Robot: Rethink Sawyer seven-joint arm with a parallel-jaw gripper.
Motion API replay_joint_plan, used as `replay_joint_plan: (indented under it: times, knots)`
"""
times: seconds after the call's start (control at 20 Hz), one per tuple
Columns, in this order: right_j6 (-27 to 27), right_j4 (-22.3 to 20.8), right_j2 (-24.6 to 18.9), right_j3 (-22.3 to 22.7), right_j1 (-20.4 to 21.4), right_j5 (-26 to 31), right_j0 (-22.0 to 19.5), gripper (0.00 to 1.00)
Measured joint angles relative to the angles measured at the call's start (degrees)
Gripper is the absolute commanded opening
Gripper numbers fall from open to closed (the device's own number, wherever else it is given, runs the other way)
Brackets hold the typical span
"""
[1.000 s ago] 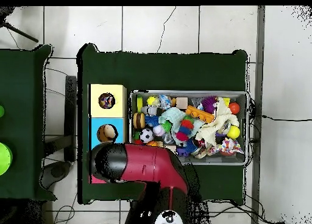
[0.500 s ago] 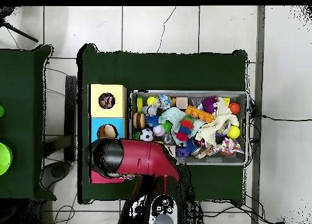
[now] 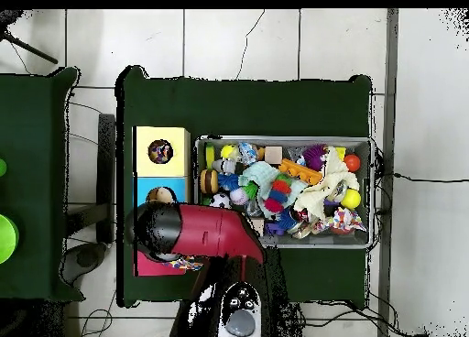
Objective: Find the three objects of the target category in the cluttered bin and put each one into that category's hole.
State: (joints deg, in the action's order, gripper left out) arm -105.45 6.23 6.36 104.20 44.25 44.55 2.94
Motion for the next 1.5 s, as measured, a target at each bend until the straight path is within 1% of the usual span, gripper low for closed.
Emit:
replay_joint_plan:
  times: [0.35, 0.45, 0.75, 1.0, 1.1, 1.3, 1.35, 1.5]
  knots:
    - [0.00, 4.25, -0.50, 0.09, -0.42, -0.62, 2.19, 0.00]
    - [0.00, 6.25, -1.17, 0.86, -0.43, -2.71, 2.87, 0.00]
    - [0.00, 7.50, -1.98, 2.74, -0.23, -7.15, 4.08, 0.00]
    - [0.00, 7.40, -2.15, 5.27, 1.07, -7.54, 3.79, 0.00]
    - [0.00, 7.35, -2.14, 5.77, 1.95, -6.86, 3.46, 0.00]
    - [0.00, 7.29, -2.13, 5.83, 4.47, -2.41, 2.62, 0.00]
    - [0.00, 7.27, -2.13, 5.73, 5.88, 0.71, 2.19, 0.00]
    - [0.00, 7.22, -2.12, 5.34, 7.69, 5.10, 1.75, 0.00]
